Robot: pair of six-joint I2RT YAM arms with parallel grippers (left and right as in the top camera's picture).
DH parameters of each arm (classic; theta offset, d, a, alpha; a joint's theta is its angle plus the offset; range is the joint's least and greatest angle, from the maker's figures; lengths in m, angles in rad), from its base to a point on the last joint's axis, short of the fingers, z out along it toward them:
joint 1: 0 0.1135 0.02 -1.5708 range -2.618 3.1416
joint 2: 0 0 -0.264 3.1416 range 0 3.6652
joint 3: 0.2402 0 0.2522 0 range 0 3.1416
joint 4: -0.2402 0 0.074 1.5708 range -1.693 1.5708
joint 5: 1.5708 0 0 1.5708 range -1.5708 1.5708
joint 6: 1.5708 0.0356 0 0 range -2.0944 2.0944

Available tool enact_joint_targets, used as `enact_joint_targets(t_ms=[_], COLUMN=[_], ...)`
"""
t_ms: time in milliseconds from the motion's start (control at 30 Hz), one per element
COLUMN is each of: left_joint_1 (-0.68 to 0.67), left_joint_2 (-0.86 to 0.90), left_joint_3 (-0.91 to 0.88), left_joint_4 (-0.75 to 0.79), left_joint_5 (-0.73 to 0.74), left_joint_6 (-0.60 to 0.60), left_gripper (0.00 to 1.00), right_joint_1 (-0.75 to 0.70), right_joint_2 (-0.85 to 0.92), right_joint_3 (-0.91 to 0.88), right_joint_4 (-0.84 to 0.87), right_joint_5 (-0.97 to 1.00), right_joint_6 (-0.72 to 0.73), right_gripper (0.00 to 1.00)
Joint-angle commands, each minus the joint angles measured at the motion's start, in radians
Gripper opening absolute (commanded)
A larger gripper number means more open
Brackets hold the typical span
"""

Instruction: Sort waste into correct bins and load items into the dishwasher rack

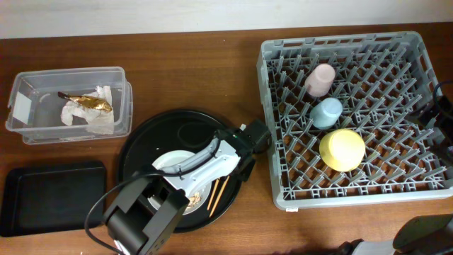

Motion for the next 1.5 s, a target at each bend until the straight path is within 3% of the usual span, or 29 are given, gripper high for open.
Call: enact_joint_targets(t_ms=[0, 200, 333, 433, 533, 667, 867, 967, 1100, 1167, 1267, 1367, 1467], left_joint_1=[0.009, 0.109, 0.381, 0.639, 0.872, 1.102, 1.347, 1.348, 1.297, 1.201, 1.015, 0.731, 0.433], left_joint_2=[-0.106, -0.339, -0.486, -0.53, -0.536, -0.536, -0.535, -0.536, -0.536, -0.536, -0.536, -0.536, -0.533], left_joint_3=[0.027, 0.037, 0.037, 0.037, 0.037, 0.036, 0.035, 0.035, 0.035, 0.035, 0.035, 0.035, 0.035], left_joint_4=[-0.046, -0.134, -0.214, -0.264, -0.287, -0.311, -0.355, -0.388, -0.388, -0.391, -0.362, -0.172, 0.183], left_joint_5=[-0.004, -0.004, -0.003, -0.002, 0.079, 0.175, 0.206, 0.276, 0.566, 0.689, 0.705, 0.716, 0.614], left_joint_6=[0.001, -0.033, -0.116, -0.238, -0.281, -0.285, -0.412, -0.404, -0.105, -0.048, -0.048, -0.169, -0.198], left_gripper=[0.01, 0.01, 0.01, 0.01, 0.01, 0.01, 0.01, 0.01, 0.01, 0.01, 0.01, 0.01, 0.03], right_joint_1=[-0.003, -0.003, -0.003, -0.003, -0.003, -0.003, -0.003, -0.003, -0.003, -0.003, -0.003, -0.003, -0.003], right_joint_2=[-0.015, -0.015, -0.015, -0.015, -0.015, -0.015, -0.015, -0.015, -0.015, -0.015, -0.015, -0.015, -0.015], right_joint_3=[0.019, 0.019, 0.019, 0.019, 0.019, 0.019, 0.019, 0.019, 0.019, 0.019, 0.019, 0.019, 0.019], right_joint_4=[0.001, 0.001, 0.001, 0.001, 0.001, 0.001, 0.001, 0.001, 0.001, 0.001, 0.001, 0.001, 0.001], right_joint_5=[0.01, 0.01, 0.01, 0.01, 0.01, 0.01, 0.01, 0.01, 0.01, 0.01, 0.01, 0.01, 0.01], right_joint_6=[0.0, 0.0, 0.0, 0.0, 0.0, 0.0, 0.0, 0.0, 0.0, 0.0, 0.0, 0.0, 0.0], right_gripper=[0.98, 0.98, 0.98, 0.98, 0.98, 0.98, 0.98, 0.98, 0.98, 0.98, 0.98, 0.98, 0.98])
